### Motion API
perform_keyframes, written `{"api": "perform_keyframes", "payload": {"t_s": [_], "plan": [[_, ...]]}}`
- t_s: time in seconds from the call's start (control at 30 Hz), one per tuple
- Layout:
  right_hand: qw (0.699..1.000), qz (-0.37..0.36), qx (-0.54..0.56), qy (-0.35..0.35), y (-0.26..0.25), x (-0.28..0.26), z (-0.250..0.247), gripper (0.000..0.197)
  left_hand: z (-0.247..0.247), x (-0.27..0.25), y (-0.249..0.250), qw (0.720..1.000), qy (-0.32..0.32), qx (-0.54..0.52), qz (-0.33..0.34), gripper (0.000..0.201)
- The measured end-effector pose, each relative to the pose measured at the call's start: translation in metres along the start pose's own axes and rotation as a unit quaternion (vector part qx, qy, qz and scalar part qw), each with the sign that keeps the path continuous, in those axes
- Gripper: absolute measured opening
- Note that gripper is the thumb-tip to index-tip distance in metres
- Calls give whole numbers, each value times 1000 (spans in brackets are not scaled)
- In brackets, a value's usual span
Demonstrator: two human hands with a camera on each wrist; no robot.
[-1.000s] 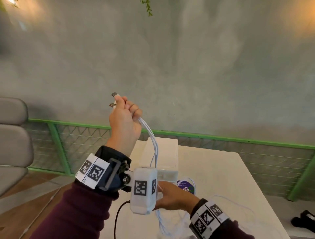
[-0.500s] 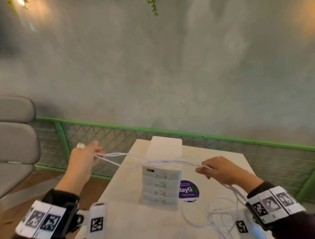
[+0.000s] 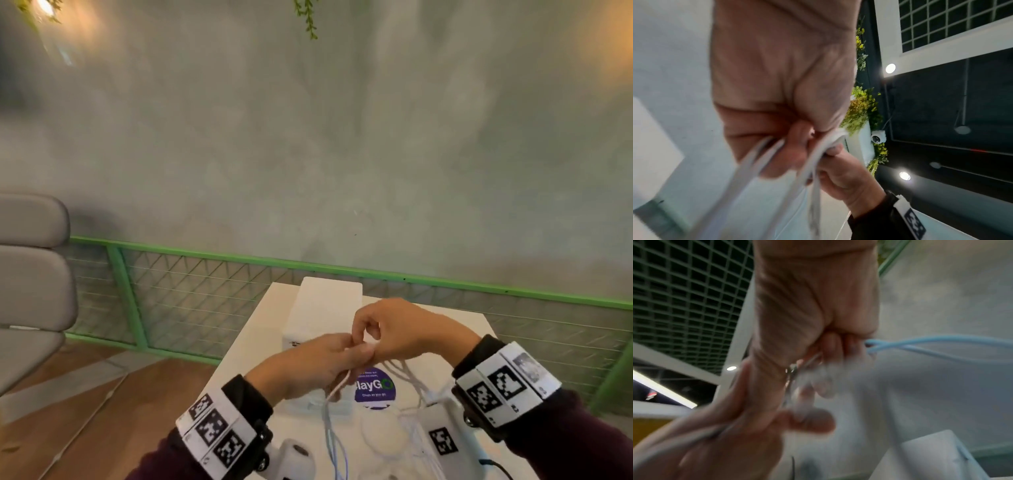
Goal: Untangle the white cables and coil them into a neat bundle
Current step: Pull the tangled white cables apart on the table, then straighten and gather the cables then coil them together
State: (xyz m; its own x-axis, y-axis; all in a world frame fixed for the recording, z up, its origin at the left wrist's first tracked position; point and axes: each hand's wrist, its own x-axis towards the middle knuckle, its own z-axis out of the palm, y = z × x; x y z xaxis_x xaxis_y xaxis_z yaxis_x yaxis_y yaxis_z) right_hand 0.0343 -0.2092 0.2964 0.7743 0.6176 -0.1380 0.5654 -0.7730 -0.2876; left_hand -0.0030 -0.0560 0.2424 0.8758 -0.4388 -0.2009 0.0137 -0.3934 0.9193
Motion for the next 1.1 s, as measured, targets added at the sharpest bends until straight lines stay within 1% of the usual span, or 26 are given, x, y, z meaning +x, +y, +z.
{"api": "perform_keyframes", "payload": {"t_s": [0.03, 0.07, 0.1, 0.13, 0.2, 0.23, 0.3, 0.33, 0.37, 0.43, 0.5, 0.57, 0.63, 0.67, 0.73, 0.77, 0.83, 0.93, 0.97, 1.03, 1.1], "plan": [[995, 19, 92, -35, 9, -4, -2, 30, 1, -1, -4, 1000, 3, -14, -13, 28], [982, 32, 174, -66, 18, -8, -4, 35, 0, -1, -8, 999, 8, -27, -22, 29], [972, 31, 216, -83, 25, -11, -4, 33, -2, -2, -10, 999, 12, -35, -24, 29], [971, 26, 224, -83, 31, -12, -3, 26, -3, -1, -11, 999, 18, -33, -20, 29], [975, 32, 215, -45, 38, -13, -1, 10, -5, -1, -11, 999, 29, -31, -16, 28], [977, 38, 210, -19, 39, -12, 0, 9, -6, 1, -12, 999, 31, -38, -18, 26], [979, 49, 197, 19, 41, -10, 1, 7, -6, 2, -12, 999, 22, -46, -18, 21], [981, 51, 183, 30, 42, -9, 2, 7, -5, 3, -12, 999, 22, -33, -13, 23], [984, 50, 168, 41, 42, -7, 2, 8, -5, 4, -12, 999, 30, -11, -6, 24], [985, 45, 153, 65, 39, -5, 3, 11, -5, 6, -12, 997, 67, 39, 7, 24], [984, 44, 150, 91, 37, -3, 3, 12, -6, 8, -13, 993, 99, 59, 19, 25], [981, 49, 148, 114, 36, -1, 3, 12, -9, 11, -13, 992, 110, 66, 22, 27], [979, 54, 137, 140, 34, 1, 5, 11, -9, 14, -10, 995, 97, 20, 21, 23], [978, 49, 129, 154, 33, 2, 6, 10, -9, 15, -8, 995, 90, -25, 21, 22], [977, 30, 113, 178, 31, 5, 9, 10, -7, 16, -1, 989, 91, -114, 8, 25], [976, 19, 105, 189, 30, 7, 11, 10, -6, 17, 3, 986, 97, -136, -3, 26], [972, 4, 105, 211, 28, 9, 13, 10, -4, 20, 5, 986, 117, -113, -22, 24], [955, -8, 154, 253, 25, 11, 16, 9, -1, 26, 2, 990, 135, -20, -40, 30], [945, -10, 183, 270, 24, 12, 16, 14, 1, 28, -1, 990, 130, 7, -48, 31], [914, -9, 257, 314, 26, 15, 15, 24, 5, 34, -8, 991, 112, 35, -68, 30], [883, -1, 300, 361, 29, 17, 10, 25, 4, 38, -15, 991, 97, 47, -84, 30]]}}
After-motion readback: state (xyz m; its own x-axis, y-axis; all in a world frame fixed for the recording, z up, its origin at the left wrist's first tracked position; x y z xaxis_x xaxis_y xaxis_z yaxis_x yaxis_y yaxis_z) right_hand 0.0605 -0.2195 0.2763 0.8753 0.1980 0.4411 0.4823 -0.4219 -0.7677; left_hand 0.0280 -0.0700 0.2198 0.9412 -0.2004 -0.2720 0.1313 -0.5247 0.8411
